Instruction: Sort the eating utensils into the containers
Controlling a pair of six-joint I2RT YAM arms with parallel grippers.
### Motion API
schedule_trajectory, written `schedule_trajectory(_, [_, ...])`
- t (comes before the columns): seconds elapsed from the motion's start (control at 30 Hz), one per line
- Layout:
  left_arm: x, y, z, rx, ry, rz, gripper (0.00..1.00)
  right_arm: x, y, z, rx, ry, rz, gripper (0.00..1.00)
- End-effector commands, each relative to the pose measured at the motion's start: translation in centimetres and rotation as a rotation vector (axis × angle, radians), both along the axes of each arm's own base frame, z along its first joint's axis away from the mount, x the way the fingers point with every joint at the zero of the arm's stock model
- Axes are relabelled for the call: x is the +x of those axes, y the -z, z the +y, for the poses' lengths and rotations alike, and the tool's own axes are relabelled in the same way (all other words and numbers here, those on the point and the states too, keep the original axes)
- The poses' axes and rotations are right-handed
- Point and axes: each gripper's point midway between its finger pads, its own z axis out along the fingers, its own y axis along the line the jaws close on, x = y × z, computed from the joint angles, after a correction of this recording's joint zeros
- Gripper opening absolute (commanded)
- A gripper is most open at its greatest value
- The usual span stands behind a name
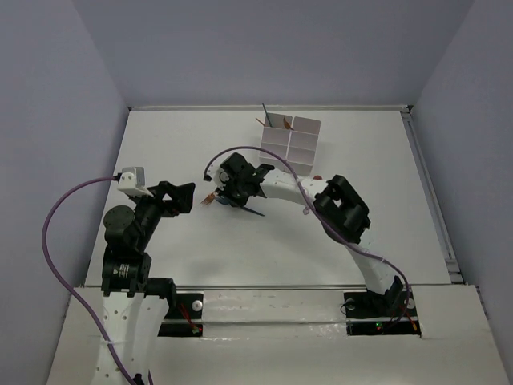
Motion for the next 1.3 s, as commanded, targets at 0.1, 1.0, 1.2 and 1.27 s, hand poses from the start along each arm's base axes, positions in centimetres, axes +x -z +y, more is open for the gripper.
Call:
schedule_trajectory(0.1, [0.0,-1.5,-0.2,-0.005,0.016,-0.05,0.99,1.0,-9.7,-1.3,0.173,0.073,-0.193,0.07])
schedule_trajectory(1.0, [0.8,-0.4,-0.4,0.001,0.025,-0.003,0.99,24.8,-32.2,-26.1,0.95,0.854,-1.065,0.07])
schedule_trajectory(1.2, [0.9,-0.3,-0.4,0.001,0.025,0.004,0.99,25.6,-29.9,-25.4,0.95,0.831,-1.059,0.07])
schedule_trajectory(1.27, [0.9,-0.2,-0.4,0.001,0.025,0.005,0.99,25.7,-28.7,-25.3,0.938,0.83,-1.05,0.07])
